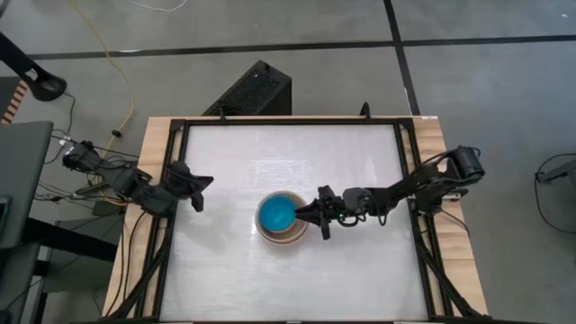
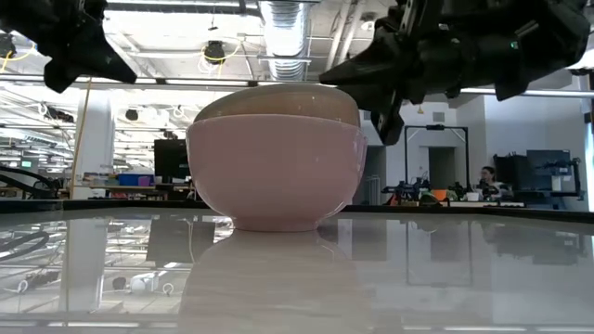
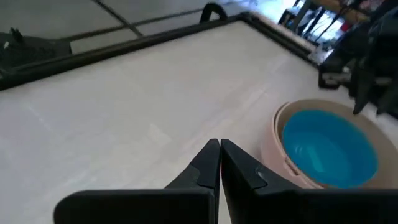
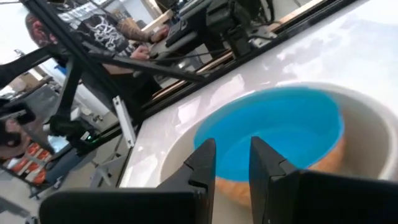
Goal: Nest bowls inside each other
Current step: Return to Home Position
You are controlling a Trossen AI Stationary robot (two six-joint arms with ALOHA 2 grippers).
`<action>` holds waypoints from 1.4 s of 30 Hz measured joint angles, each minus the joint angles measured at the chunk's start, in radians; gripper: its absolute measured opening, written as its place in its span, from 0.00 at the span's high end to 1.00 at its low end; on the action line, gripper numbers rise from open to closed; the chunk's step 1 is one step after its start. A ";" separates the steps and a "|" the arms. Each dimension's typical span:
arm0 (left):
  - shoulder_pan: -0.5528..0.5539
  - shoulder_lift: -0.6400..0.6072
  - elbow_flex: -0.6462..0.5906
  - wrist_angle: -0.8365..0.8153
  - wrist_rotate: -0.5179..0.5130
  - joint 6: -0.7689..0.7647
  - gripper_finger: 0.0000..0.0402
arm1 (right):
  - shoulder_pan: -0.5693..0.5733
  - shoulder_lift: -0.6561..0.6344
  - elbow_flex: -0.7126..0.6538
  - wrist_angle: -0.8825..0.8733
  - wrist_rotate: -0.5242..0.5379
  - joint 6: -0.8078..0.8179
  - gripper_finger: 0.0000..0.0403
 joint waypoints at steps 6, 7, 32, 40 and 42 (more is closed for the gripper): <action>0.000 -0.040 -0.002 0.000 -0.050 0.053 1.00 | 0.035 0.036 0.000 0.018 -0.001 0.024 0.84; 0.000 -0.045 -0.002 0.000 -0.058 0.062 1.00 | 0.041 0.042 0.000 0.023 0.000 0.024 0.85; 0.000 -0.084 -0.106 -0.124 -0.051 -0.098 1.00 | 0.009 -0.269 -0.246 0.010 0.107 -0.063 0.92; 0.000 -0.169 -0.202 -0.060 -0.069 -0.092 1.00 | -0.049 -0.348 -0.404 0.018 0.121 -0.060 0.92; 0.000 -0.192 -0.218 -0.059 -0.080 -0.092 1.00 | -0.069 -0.364 -0.439 0.020 0.112 -0.056 0.92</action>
